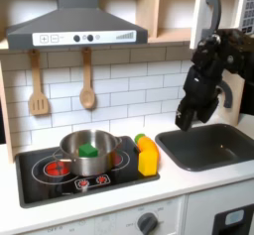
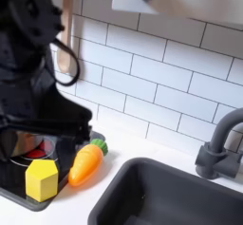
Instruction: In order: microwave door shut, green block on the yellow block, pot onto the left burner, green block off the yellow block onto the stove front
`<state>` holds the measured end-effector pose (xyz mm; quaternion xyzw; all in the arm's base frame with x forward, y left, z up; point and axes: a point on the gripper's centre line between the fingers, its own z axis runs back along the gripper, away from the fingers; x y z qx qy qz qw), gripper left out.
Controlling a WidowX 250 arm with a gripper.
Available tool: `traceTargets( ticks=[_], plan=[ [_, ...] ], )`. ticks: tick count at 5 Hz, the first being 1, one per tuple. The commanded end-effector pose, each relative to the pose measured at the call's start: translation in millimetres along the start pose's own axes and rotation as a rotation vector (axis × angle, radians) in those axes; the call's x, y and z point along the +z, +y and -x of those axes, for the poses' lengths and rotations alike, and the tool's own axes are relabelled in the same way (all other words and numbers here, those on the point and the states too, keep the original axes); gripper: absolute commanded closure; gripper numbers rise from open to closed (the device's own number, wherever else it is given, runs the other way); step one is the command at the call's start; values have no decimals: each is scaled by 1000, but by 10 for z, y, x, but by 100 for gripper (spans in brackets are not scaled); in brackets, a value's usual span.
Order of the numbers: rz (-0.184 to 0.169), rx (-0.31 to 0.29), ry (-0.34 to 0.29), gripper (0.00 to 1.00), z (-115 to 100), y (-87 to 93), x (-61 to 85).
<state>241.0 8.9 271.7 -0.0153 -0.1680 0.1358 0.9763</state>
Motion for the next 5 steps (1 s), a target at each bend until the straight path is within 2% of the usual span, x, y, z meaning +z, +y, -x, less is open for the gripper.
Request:
traceTargets(
  ticks=[1, 3, 5],
  plan=[
    [-18, 26, 13, 0, -171, 1, -149],
    [-6, 14, 7, 0, -415, 84, -170],
    [-1, 19, 0, 0, -646, 326, -209]
  ],
)
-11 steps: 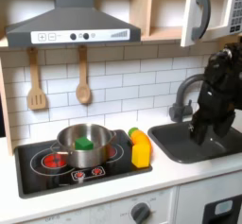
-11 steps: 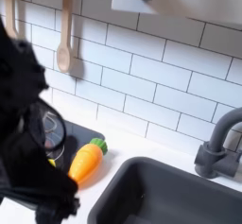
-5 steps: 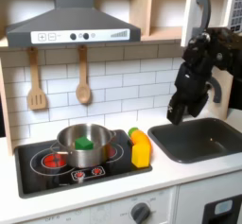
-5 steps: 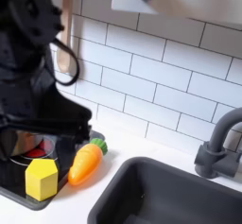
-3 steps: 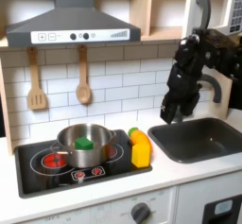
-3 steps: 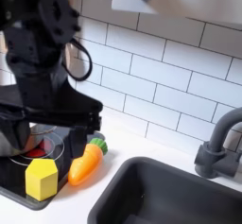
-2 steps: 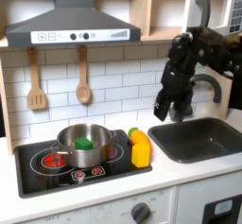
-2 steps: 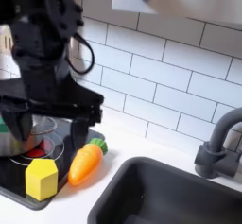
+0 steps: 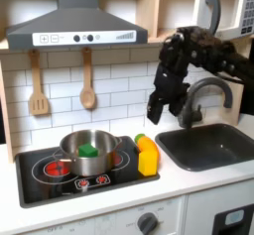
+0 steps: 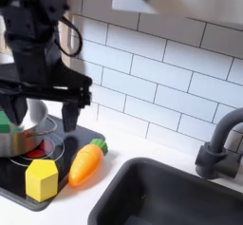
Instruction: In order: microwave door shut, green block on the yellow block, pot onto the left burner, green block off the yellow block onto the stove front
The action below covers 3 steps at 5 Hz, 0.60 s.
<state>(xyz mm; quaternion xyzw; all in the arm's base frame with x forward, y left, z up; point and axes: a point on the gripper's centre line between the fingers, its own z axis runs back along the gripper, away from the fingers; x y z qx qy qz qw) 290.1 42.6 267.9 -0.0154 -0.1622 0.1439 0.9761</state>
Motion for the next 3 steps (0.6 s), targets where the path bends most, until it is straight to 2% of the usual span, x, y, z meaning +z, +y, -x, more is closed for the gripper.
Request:
traceTargets(
  ticks=[1, 2, 3],
  plan=[
    [20, 24, -42, 0, -275, 209, 44],
    [39, 37, -81, 0, -354, 281, 55],
    [46, 31, -90, 18, -344, 329, 69]
  ],
)
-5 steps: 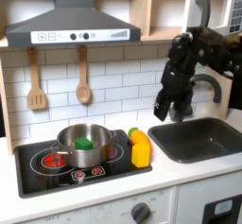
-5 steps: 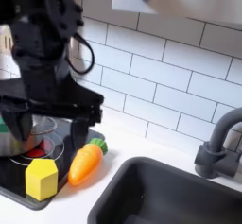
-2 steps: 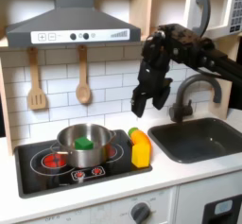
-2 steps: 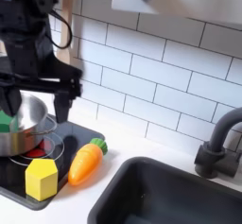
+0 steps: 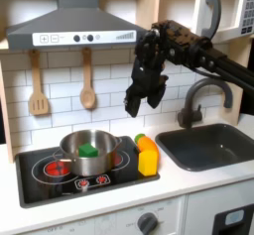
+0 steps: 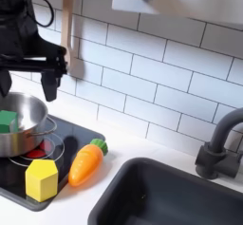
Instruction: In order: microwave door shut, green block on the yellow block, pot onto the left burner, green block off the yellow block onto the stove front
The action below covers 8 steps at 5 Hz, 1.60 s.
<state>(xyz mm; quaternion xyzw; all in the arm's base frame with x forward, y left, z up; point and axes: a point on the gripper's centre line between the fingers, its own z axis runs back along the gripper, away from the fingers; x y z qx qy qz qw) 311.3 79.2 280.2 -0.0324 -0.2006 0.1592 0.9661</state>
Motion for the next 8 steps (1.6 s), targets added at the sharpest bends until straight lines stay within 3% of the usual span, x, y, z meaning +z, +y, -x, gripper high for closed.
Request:
traceTargets(
  ticks=[1, 2, 3, 5, 6, 8],
  plan=[
    [25, -19, -20, 68, 34, 61, 64],
    [58, -38, -58, 100, -10, 74, 109],
    [92, -68, -131, 100, -115, 76, 156],
    [86, -37, -188, 100, -265, 90, 150],
    [110, -16, -209, 100, -347, 88, 124],
    [122, -38, -268, 100, -523, 48, 110]
  ],
)
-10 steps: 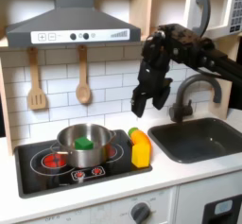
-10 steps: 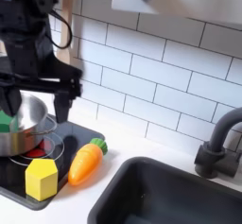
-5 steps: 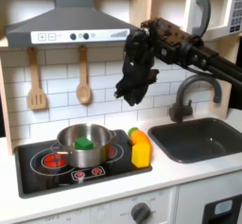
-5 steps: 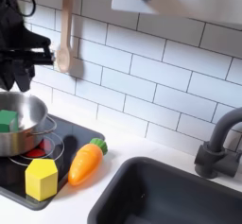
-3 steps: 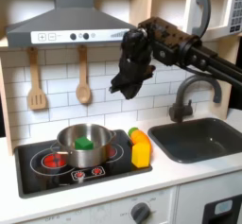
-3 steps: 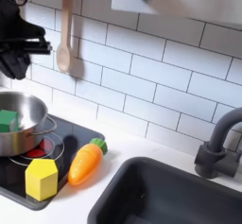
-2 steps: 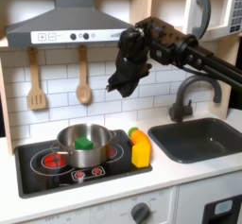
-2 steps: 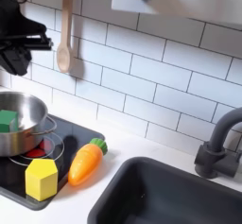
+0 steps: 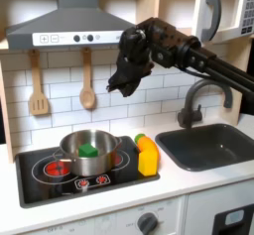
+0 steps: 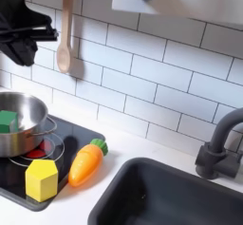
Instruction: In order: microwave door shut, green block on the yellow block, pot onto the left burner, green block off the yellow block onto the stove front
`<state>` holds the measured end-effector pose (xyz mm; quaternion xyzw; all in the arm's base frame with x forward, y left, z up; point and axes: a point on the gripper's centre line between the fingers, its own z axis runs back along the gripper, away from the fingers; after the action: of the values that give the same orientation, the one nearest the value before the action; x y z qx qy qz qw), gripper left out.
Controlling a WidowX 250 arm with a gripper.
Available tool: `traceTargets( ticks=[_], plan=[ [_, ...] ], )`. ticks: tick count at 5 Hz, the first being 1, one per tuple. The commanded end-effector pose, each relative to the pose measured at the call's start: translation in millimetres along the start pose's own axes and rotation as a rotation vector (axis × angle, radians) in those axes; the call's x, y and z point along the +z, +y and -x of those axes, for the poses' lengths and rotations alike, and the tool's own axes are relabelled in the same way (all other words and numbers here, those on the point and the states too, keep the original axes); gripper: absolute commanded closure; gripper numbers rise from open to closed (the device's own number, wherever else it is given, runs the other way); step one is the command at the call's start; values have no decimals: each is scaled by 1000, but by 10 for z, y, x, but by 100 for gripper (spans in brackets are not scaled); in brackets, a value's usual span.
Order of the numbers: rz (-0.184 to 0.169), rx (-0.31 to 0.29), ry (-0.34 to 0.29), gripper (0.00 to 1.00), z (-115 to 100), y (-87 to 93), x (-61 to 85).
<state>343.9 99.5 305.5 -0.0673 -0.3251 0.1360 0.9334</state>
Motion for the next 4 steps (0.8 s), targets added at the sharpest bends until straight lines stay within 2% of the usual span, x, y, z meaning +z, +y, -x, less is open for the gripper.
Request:
traceTargets(
  ticks=[1, 3, 4],
  plan=[
    [12, -3, -47, 100, -161, 0, -19],
    [28, -11, -71, 100, -255, -29, -40],
    [31, -1, -87, 100, -394, -21, -47]
  ],
)
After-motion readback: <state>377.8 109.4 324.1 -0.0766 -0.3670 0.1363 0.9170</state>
